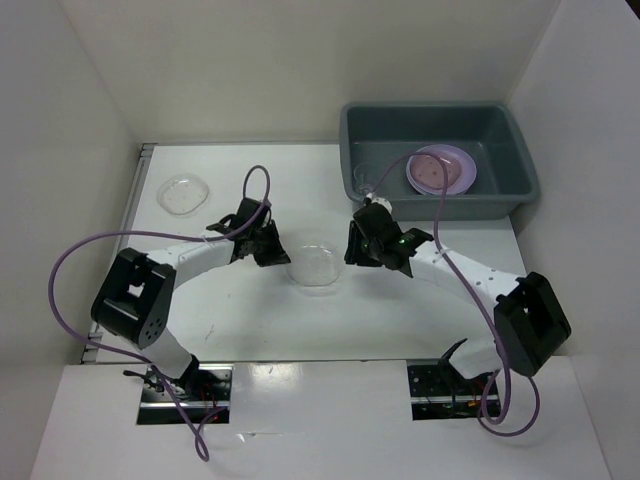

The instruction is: Place the mixed dishes into the plastic bin

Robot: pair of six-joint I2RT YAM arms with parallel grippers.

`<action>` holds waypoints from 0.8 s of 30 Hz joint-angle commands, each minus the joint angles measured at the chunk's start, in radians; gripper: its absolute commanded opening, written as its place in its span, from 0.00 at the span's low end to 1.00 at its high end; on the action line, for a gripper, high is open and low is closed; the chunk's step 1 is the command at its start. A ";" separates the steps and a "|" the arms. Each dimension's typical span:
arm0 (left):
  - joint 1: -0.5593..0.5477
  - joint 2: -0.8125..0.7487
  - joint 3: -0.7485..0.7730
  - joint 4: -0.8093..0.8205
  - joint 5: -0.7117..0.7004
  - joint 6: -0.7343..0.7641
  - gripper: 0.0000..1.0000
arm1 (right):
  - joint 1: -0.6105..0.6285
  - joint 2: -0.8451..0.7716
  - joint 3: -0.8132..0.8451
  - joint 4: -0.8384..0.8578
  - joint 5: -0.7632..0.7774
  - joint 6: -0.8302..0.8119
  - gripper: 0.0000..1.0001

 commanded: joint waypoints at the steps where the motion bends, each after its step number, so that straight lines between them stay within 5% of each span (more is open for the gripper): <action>1: -0.007 0.003 0.013 0.013 0.047 0.031 0.00 | -0.031 0.029 -0.024 0.086 -0.001 0.007 0.45; 19: -0.072 0.158 0.098 0.004 0.047 0.080 0.01 | -0.042 0.257 -0.004 0.170 -0.110 0.007 0.42; 23: -0.072 0.158 0.098 0.004 0.047 0.080 0.01 | -0.042 0.291 -0.004 0.170 -0.132 0.007 0.35; 24: -0.072 0.158 0.098 0.004 0.047 0.080 0.04 | -0.042 0.291 -0.004 0.170 -0.132 0.007 0.22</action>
